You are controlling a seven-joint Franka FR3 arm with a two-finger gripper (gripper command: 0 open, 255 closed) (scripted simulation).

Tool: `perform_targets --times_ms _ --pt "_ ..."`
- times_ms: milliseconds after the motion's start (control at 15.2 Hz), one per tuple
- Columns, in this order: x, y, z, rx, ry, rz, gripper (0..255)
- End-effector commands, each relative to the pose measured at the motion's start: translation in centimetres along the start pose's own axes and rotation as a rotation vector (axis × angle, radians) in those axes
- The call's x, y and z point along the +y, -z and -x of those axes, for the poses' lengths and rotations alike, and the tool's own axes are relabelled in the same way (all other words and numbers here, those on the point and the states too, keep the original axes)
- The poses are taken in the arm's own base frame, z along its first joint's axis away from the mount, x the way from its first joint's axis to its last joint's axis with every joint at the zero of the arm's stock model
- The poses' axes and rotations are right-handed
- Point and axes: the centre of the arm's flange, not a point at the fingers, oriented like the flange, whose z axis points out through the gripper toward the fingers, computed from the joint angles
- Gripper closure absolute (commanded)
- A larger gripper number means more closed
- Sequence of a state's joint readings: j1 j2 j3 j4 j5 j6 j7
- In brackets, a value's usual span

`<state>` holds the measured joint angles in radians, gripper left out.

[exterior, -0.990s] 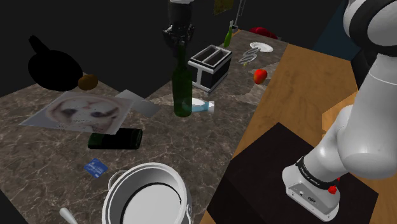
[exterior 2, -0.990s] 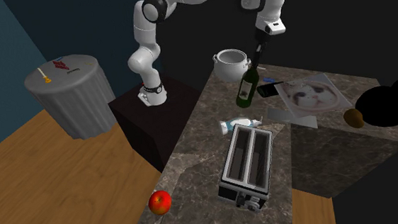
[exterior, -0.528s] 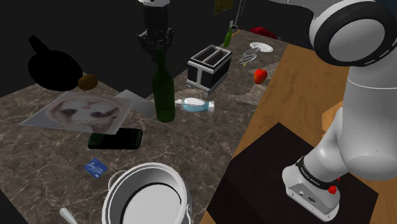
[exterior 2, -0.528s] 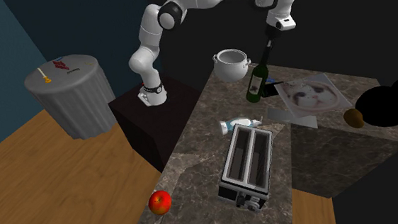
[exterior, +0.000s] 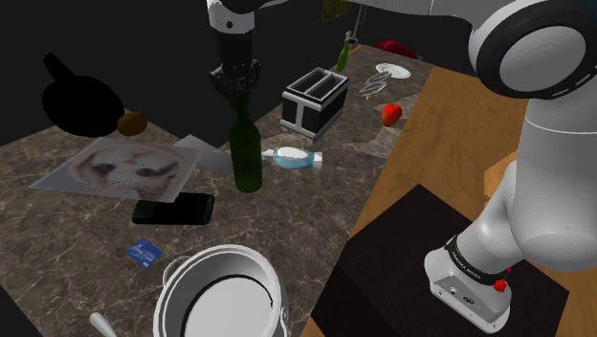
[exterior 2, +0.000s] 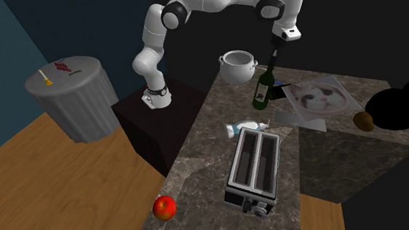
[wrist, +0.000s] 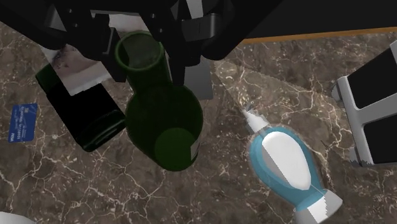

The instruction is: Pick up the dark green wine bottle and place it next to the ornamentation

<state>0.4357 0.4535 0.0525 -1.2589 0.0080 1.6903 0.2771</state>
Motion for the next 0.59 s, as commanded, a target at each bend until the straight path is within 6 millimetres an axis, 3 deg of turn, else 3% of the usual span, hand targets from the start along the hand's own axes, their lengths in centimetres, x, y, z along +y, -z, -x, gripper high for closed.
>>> perform_targets --times_ms 0,132,528 --pt "0.0 -1.1 0.0 0.001 0.000 0.000 255" --pt "0.0 -2.2 0.0 0.001 0.000 0.000 255" --pt "0.0 -2.2 0.0 0.001 0.000 0.000 255"
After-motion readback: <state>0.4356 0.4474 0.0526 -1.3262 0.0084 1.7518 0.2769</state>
